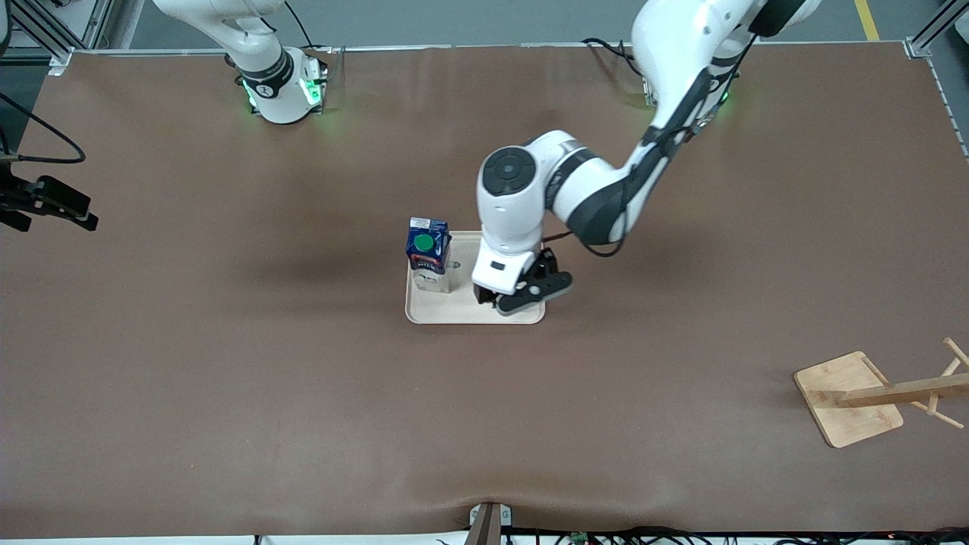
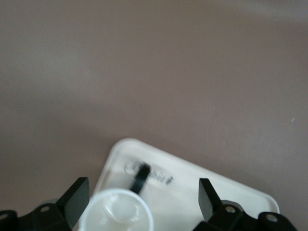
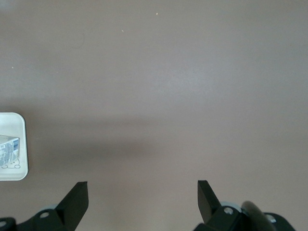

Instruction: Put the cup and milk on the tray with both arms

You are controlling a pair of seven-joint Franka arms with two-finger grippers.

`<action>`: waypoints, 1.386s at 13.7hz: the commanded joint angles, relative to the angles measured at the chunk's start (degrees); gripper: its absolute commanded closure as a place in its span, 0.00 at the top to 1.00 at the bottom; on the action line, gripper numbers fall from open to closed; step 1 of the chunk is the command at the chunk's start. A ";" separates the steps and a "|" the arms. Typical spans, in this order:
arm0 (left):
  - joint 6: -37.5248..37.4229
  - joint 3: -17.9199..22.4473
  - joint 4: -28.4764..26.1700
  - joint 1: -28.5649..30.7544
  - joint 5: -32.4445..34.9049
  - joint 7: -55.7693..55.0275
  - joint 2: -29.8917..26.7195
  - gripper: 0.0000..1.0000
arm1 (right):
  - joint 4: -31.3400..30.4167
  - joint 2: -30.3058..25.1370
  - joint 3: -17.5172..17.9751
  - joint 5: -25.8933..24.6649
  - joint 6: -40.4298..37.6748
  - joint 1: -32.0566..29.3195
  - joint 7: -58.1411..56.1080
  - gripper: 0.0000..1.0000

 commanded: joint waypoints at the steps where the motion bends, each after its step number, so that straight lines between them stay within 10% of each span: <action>1: -3.43 -0.15 -1.59 5.37 0.39 5.31 -5.86 1.00 | 2.76 0.40 0.86 -1.18 -1.68 -1.20 -0.56 1.00; 14: -22.59 -0.94 -2.21 36.48 -6.98 43.09 -23.01 1.00 | 5.22 0.40 0.86 -0.39 -2.21 -1.28 -0.56 1.00; 19: -28.32 4.39 -8.59 36.25 -10.58 56.80 -32.92 1.00 | 5.22 0.40 0.86 -0.39 -2.21 -1.28 -0.56 1.00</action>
